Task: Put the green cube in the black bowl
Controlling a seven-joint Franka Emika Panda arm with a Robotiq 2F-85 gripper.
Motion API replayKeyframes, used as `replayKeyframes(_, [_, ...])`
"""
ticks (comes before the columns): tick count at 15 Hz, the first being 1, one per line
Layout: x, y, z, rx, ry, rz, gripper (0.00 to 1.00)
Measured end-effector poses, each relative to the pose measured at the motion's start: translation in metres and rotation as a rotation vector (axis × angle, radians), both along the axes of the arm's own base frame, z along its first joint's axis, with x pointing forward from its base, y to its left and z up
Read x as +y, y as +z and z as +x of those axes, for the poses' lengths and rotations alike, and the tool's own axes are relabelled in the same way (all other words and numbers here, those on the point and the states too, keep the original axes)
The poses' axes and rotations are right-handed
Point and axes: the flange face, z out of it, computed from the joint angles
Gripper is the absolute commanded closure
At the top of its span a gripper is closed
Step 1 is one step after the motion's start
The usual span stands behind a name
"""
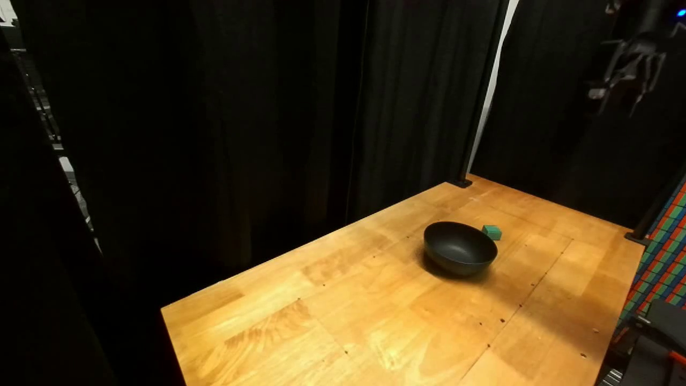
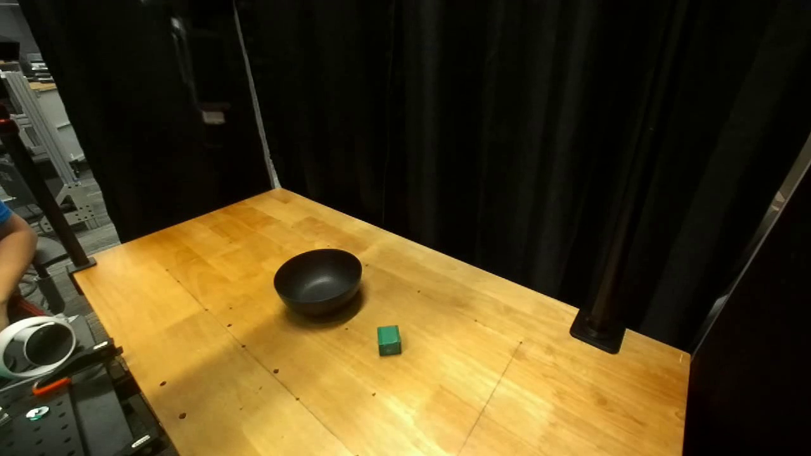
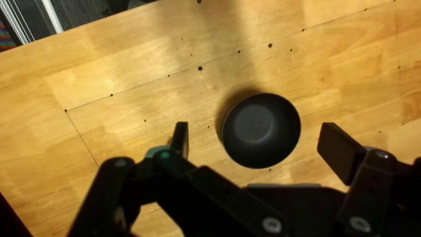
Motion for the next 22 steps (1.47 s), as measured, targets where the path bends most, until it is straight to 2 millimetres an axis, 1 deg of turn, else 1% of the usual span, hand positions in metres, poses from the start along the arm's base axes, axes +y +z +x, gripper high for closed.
replayKeyframes(2, [-0.006, -0.046, 0.03, -0.035, -0.066, -0.031, 0.0])
replayKeyframes(5, [-0.018, -0.119, 0.069, -0.061, -0.154, -0.073, 0.0])
replayKeyframes(8, [-0.033, -0.187, 0.094, -0.066, -0.227, -0.107, 0.0])
replayKeyframes(10, [-0.043, -0.222, 0.104, -0.053, -0.264, -0.124, 0.0])
replayKeyframes(12, [-0.052, -0.251, 0.109, -0.031, -0.292, -0.132, 0.0])
replayKeyframes(15, [-0.063, -0.284, 0.113, -0.008, -0.341, -0.121, 0.0])
replayKeyframes(18, [-0.071, -0.31, 0.115, 0.003, -0.411, -0.088, 0.0])
replayKeyframes(22, [-0.075, -0.334, 0.12, -0.021, -0.468, -0.067, 0.0])
